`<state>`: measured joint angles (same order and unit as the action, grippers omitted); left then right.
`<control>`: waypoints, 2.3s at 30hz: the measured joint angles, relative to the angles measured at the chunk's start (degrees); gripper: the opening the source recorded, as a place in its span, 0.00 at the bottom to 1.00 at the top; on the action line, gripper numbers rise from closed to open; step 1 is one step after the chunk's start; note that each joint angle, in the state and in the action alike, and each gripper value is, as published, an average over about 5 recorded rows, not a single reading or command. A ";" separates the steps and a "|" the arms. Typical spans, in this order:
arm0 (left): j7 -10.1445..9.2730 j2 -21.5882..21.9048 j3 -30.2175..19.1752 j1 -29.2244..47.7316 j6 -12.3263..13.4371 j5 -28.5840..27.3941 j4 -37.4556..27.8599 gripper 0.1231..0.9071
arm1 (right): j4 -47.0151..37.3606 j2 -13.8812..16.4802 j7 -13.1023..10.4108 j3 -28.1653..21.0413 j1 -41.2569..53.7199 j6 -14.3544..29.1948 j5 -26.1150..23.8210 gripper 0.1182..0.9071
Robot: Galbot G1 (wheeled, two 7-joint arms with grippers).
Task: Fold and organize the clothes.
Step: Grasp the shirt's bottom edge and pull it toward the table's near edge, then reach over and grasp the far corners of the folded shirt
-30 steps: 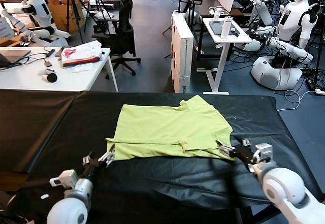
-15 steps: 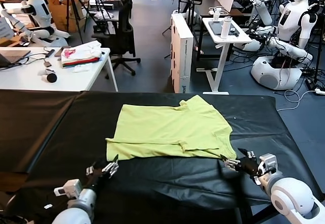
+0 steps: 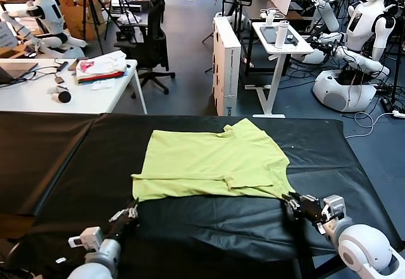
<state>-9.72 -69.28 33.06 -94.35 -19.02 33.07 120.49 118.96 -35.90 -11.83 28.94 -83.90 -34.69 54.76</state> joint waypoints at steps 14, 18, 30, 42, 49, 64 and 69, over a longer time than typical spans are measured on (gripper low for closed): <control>0.07 4.64 2.14 -7.66 0.36 -0.67 3.12 0.03 | 3.22 0.11 -0.30 2.96 -5.10 -1.61 3.04 0.06; -0.83 4.71 2.63 -8.98 -0.32 -0.75 4.23 0.09 | 4.58 -0.03 1.99 4.43 -5.72 0.83 2.91 0.27; -6.39 5.50 6.89 -6.68 -11.68 3.03 8.21 0.94 | 2.50 -0.45 -0.26 3.27 6.12 -1.85 6.83 0.99; -9.60 10.17 4.72 19.90 -21.25 23.60 -1.93 1.00 | -18.58 -9.28 0.42 -18.36 41.04 -7.51 3.27 1.00; -5.85 12.50 0.65 33.89 -23.21 27.66 -14.92 1.00 | -28.95 -15.00 0.42 -27.16 52.47 -7.51 -0.19 1.00; 3.27 10.74 -9.58 53.47 -23.19 20.13 -39.38 1.00 | -43.53 -23.00 2.88 -33.99 60.54 -7.50 -5.22 1.00; 4.37 9.36 -11.66 55.61 -23.19 17.69 -43.34 1.00 | -45.07 -24.08 3.30 -34.21 60.82 -7.50 -5.80 1.00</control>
<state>-5.35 -59.91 21.40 -38.74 -42.20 50.76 77.15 73.88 -59.99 -8.54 -5.27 -23.07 -42.20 48.97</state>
